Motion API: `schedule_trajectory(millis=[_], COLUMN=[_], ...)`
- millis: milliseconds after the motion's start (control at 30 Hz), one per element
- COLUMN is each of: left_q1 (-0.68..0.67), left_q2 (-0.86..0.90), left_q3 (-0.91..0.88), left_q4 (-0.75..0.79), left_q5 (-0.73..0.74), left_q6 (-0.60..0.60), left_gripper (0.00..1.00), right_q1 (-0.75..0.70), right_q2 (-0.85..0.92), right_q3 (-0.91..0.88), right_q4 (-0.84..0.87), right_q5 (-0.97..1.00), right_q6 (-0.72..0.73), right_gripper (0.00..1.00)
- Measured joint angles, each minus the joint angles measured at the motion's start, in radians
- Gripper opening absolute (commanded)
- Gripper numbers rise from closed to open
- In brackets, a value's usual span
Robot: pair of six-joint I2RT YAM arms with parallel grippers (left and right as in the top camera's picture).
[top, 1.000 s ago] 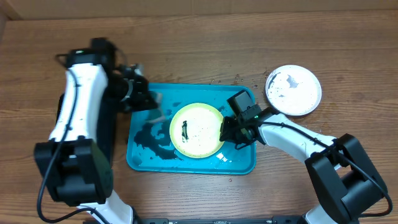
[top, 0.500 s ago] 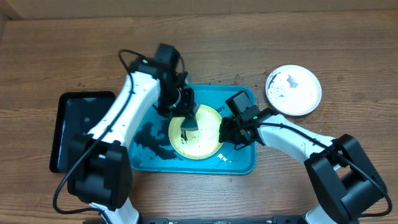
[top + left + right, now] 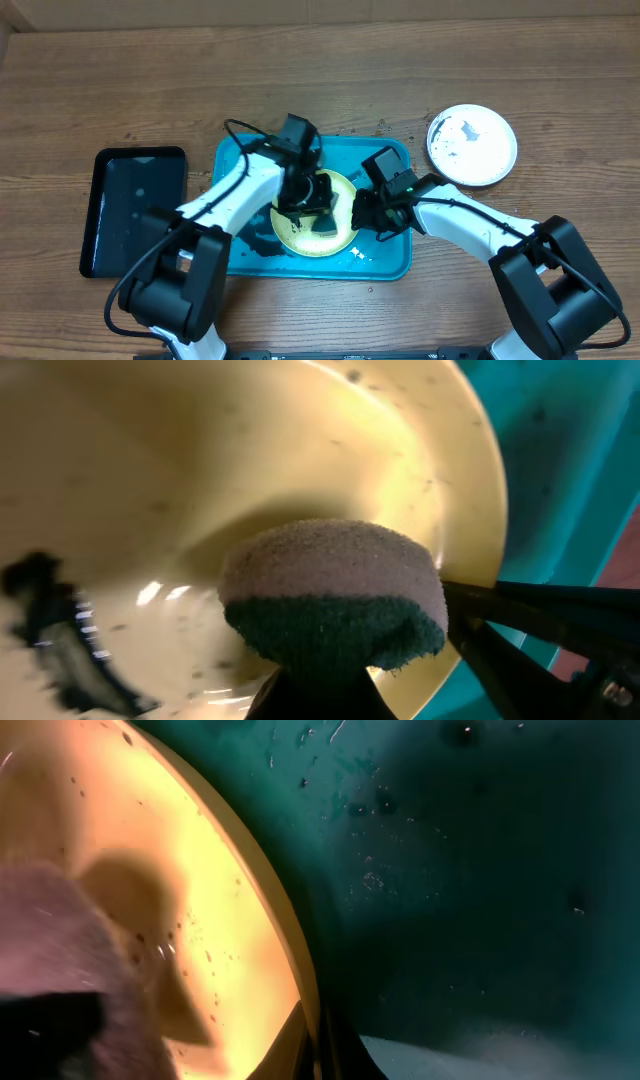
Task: Clean dirty plates on tray and stack at the side
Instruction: 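Hold the yellow plate with the right gripper and scrub it with the sponge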
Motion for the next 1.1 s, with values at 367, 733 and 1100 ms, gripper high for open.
schedule_trajectory(millis=[367, 733, 1100], left_q1=[-0.041, -0.035, 0.050], left_q2=[0.000, 0.008, 0.010], left_q3=[-0.002, -0.022, -0.011], left_q4=[0.004, -0.002, -0.143], left_q5=[-0.195, -0.317, -0.438], left_q6=[-0.106, -0.117, -0.083], left_gripper=[0.04, 0.04, 0.04], right_q1=[0.011, 0.011, 0.018], right_q2=[0.000, 0.000, 0.001], right_q3=[0.000, 0.000, 0.000], right_q4=[0.000, -0.001, -0.001], right_q5=[0.008, 0.007, 0.006], right_q6=[-0.003, -0.004, -0.007], right_gripper=[0.04, 0.04, 0.04])
